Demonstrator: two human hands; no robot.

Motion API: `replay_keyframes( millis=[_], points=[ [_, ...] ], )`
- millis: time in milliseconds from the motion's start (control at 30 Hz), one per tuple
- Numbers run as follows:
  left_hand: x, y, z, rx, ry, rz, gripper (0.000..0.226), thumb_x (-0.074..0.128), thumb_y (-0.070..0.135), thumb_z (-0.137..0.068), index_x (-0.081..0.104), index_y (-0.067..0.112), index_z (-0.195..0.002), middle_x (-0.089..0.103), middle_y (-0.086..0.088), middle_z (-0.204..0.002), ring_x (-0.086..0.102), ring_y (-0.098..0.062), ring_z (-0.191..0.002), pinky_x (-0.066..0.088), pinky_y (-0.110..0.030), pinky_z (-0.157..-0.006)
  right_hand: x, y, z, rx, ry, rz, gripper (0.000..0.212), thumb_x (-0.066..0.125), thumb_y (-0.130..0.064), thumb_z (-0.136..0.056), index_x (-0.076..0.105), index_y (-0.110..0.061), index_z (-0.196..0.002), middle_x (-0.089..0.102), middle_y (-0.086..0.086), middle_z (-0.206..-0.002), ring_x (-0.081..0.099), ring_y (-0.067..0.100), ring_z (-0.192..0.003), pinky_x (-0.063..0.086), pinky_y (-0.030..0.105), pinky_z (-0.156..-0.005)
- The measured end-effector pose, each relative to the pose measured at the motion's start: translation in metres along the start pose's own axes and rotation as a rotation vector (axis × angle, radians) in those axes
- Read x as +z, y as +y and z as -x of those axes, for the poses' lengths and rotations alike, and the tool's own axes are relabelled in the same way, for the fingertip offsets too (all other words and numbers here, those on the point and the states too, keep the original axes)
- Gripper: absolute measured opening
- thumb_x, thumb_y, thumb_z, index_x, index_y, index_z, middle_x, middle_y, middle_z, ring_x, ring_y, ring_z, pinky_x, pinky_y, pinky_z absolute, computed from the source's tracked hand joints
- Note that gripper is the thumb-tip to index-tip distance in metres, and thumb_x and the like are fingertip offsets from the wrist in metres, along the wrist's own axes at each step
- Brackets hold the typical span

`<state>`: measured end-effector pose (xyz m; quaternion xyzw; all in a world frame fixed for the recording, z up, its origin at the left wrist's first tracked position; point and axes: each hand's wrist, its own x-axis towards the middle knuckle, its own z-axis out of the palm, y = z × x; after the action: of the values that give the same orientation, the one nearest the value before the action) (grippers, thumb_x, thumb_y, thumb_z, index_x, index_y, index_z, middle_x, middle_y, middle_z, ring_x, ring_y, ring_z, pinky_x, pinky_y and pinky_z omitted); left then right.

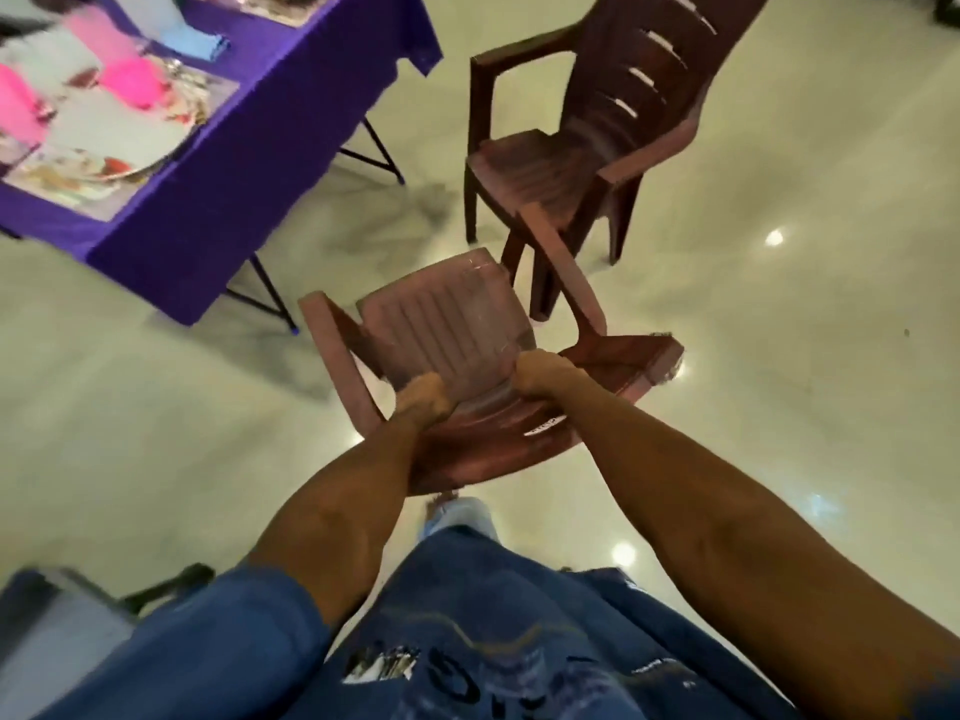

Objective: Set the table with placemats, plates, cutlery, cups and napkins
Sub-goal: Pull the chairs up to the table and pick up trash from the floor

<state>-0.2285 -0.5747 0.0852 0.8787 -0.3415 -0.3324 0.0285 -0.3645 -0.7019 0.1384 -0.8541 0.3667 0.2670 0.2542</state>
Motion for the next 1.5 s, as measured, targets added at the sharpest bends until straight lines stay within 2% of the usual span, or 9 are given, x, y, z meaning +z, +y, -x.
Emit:
replay_keyframes(
  millis=[133, 333, 700, 800, 900, 967, 1100, 1233, 1500],
  points=[
    [0.009, 0.007, 0.024, -0.083, -0.031, 0.028, 0.041, 0.056, 0.041, -0.089, 0.064, 0.013, -0.118, 0.065, -0.012, -0.121, 0.062, -0.034, -0.108, 0.050, -0.044, -0.091, 0.002, 0.013, 0.012, -0.080, -0.036, 0.060, 0.032, 0.052, -0.017, -0.094, 0.060, -0.001, -0.120, 0.063, 0.018, -0.123, 0.060, 0.034, -0.112, 0.049, 0.041, -0.093],
    [0.029, 0.022, 0.037, -0.162, -0.148, 0.035, 0.035, 0.061, 0.033, -0.089, 0.062, 0.017, -0.121, 0.065, -0.004, -0.119, 0.063, -0.022, -0.090, 0.049, -0.035, -0.072, 0.010, 0.033, 0.009, -0.152, -0.156, 0.171, 0.027, 0.053, -0.008, -0.094, 0.063, 0.001, -0.118, 0.062, 0.016, -0.123, 0.060, 0.029, -0.110, 0.049, 0.034, -0.093],
    [0.034, 0.045, 0.057, -0.177, -0.153, 0.085, 0.029, 0.057, 0.032, -0.091, 0.067, 0.012, -0.109, 0.066, -0.004, -0.105, 0.057, -0.016, -0.078, 0.043, -0.031, -0.073, 0.003, 0.063, -0.002, -0.342, -0.263, 0.270, 0.049, 0.052, -0.050, -0.094, 0.063, -0.010, -0.121, 0.064, 0.008, -0.120, 0.059, 0.024, -0.105, 0.046, 0.042, -0.099],
    [0.026, 0.059, 0.077, -0.237, -0.068, 0.078, 0.032, 0.055, 0.035, -0.094, 0.065, 0.008, -0.109, 0.058, -0.004, -0.097, 0.053, -0.020, -0.081, 0.041, -0.033, -0.074, 0.000, 0.067, 0.006, -0.445, -0.193, 0.191, 0.087, 0.036, -0.085, -0.074, 0.063, -0.019, -0.123, 0.065, 0.007, -0.121, 0.060, 0.026, -0.104, 0.047, 0.046, -0.098],
    [0.023, 0.068, 0.097, -0.400, 0.204, 0.032, 0.033, 0.063, 0.048, -0.088, 0.062, 0.015, -0.089, 0.061, -0.003, -0.089, 0.055, -0.021, -0.083, 0.042, -0.035, -0.077, -0.010, 0.071, 0.026, -0.592, -0.195, 0.134, 0.087, 0.026, -0.089, -0.078, 0.064, -0.025, -0.123, 0.065, 0.002, -0.109, 0.061, 0.022, -0.096, 0.049, 0.043, -0.094],
    [0.028, 0.065, 0.107, -0.562, 0.349, 0.036, 0.049, 0.071, 0.060, -0.074, 0.063, 0.016, -0.094, 0.064, -0.004, -0.097, 0.055, -0.023, -0.094, 0.039, -0.041, -0.086, -0.015, 0.078, 0.039, -0.691, -0.194, 0.218, 0.094, 0.025, -0.095, -0.070, 0.065, -0.023, -0.116, 0.066, 0.001, -0.100, 0.061, 0.019, -0.087, 0.052, 0.037, -0.085],
    [0.043, 0.077, 0.122, -0.801, 0.379, 0.103, 0.090, 0.071, 0.076, -0.053, 0.061, 0.022, -0.124, 0.060, -0.009, -0.124, 0.044, -0.033, -0.123, 0.028, -0.054, -0.100, -0.011, 0.108, 0.057, -0.881, 0.033, 0.539, 0.054, 0.053, -0.066, -0.086, 0.058, -0.022, -0.116, 0.064, 0.000, -0.098, 0.061, 0.021, -0.085, 0.046, 0.032, -0.072],
    [0.050, 0.090, 0.133, -0.843, 0.411, 0.175, 0.074, 0.066, 0.065, -0.071, 0.060, 0.017, -0.127, 0.058, -0.009, -0.127, 0.043, -0.032, -0.124, 0.029, -0.049, -0.100, -0.012, 0.127, 0.065, -0.982, 0.274, 0.614, 0.019, 0.049, -0.023, -0.095, 0.061, -0.016, -0.107, 0.068, 0.005, -0.092, 0.063, 0.025, -0.074, 0.046, 0.031, -0.064],
    [0.060, 0.131, 0.136, -0.900, 0.471, 0.227, 0.055, 0.052, 0.046, -0.087, 0.061, 0.009, -0.127, 0.056, -0.012, -0.129, 0.039, -0.034, -0.125, 0.030, -0.046, -0.101, -0.034, 0.154, 0.033, -1.098, 0.318, 0.617, 0.018, 0.045, -0.029, -0.099, 0.057, -0.019, -0.108, 0.067, 0.005, -0.090, 0.066, 0.028, -0.075, 0.047, 0.034, -0.061]
  ],
)
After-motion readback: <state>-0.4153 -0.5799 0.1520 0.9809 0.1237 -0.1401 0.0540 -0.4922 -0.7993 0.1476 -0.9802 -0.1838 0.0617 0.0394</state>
